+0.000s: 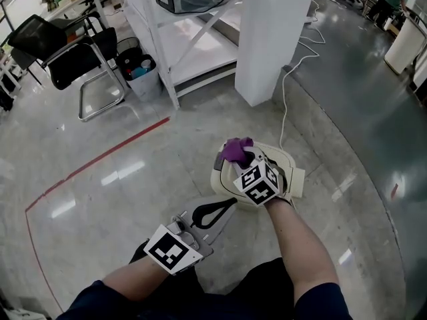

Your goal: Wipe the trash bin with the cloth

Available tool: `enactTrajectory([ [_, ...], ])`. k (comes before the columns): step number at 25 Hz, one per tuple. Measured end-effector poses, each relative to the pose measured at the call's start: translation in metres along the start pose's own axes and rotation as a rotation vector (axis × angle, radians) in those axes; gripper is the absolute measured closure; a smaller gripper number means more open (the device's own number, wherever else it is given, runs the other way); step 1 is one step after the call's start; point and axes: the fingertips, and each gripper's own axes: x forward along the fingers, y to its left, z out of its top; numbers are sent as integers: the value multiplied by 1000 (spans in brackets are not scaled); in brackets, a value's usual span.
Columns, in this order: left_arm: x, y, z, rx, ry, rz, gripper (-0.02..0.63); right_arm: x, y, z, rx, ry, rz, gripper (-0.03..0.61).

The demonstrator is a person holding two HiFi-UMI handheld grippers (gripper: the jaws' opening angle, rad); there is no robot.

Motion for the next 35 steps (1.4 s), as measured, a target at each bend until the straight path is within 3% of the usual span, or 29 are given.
enactTrajectory([
  [6, 2, -7, -2, 4, 2, -15, 611, -6, 22, -4, -63, 12, 40, 499],
  [12, 8, -12, -8, -11, 14, -40, 611, -47, -1, -67, -59, 93, -16, 499],
  [22, 19, -20, -8, -15, 8, -86, 611, -125, -27, -163, 60, 212, -122, 499],
  [25, 19, -19, 3, 3, -72, -96, 611, -127, -6, -156, 64, 198, -99, 499],
  [29, 13, -14, -10, -24, 12, -72, 611, -111, 32, -118, 46, 135, -25, 499],
  [35, -4, -6, 1, 3, -11, -42, 611, -77, 86, -64, 9, 65, 68, 499],
])
